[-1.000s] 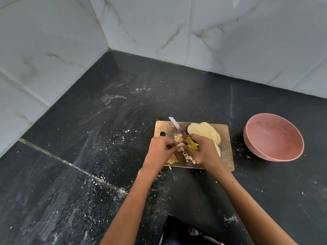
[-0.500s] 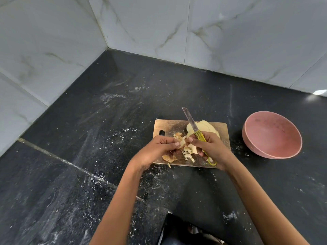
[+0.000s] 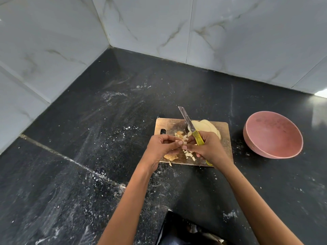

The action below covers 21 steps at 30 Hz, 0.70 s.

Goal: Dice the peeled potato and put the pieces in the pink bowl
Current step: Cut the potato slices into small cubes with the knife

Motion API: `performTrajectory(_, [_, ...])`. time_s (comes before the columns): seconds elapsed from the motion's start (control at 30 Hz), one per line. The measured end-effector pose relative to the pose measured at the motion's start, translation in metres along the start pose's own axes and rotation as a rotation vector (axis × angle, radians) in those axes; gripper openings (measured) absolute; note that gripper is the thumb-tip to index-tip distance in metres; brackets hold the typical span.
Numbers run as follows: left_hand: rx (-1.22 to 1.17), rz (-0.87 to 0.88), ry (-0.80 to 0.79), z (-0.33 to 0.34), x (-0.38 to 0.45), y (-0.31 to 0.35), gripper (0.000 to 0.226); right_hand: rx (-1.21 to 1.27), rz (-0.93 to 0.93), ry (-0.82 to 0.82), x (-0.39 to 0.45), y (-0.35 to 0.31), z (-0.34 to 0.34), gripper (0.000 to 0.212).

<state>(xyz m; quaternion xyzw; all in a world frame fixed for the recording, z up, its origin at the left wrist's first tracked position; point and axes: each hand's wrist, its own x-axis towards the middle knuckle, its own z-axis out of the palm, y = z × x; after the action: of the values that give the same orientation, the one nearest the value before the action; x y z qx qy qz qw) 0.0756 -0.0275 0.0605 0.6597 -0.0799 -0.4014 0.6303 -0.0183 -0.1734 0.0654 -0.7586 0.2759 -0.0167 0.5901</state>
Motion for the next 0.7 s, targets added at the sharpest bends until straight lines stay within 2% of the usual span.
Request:
performTrajectory(0.1, [-0.004, -0.011, 0.0, -0.001, -0.002, -0.001, 0.007, 0.044, -0.001, -0.033, -0.002, 0.001, -0.001, 0.017])
performTrajectory(0.17, [0.072, -0.006, 0.0, -0.004, -0.002, -0.001, 0.01, 0.03, 0.031, -0.053, -0.005, 0.002, -0.002, 0.014])
performTrajectory(0.27, [0.34, 0.092, 0.036, -0.006, -0.003, -0.003, 0.013, -0.151, 0.048, 0.041, -0.01, 0.007, 0.001, 0.018])
performTrajectory(0.33, [0.493, 0.15, 0.1, 0.0, -0.006, -0.005, 0.01, -0.305, 0.022, 0.116, -0.017, 0.009, 0.003, 0.026])
performTrajectory(0.4, [0.625, 0.196, 0.183, 0.011, -0.013, -0.011, 0.007, -0.357, 0.027, 0.132, -0.028, 0.009, 0.004, 0.028])
performTrajectory(0.53, [0.724, 0.231, 0.344, 0.035, -0.032, -0.031, 0.004, -0.553, -0.022, 0.04, -0.052, 0.022, -0.002, 0.03])
performTrajectory(0.7, [0.74, 0.176, 0.5, 0.044, -0.046, -0.049, 0.004, -0.824, -0.037, -0.083, -0.08, 0.038, -0.014, 0.032])
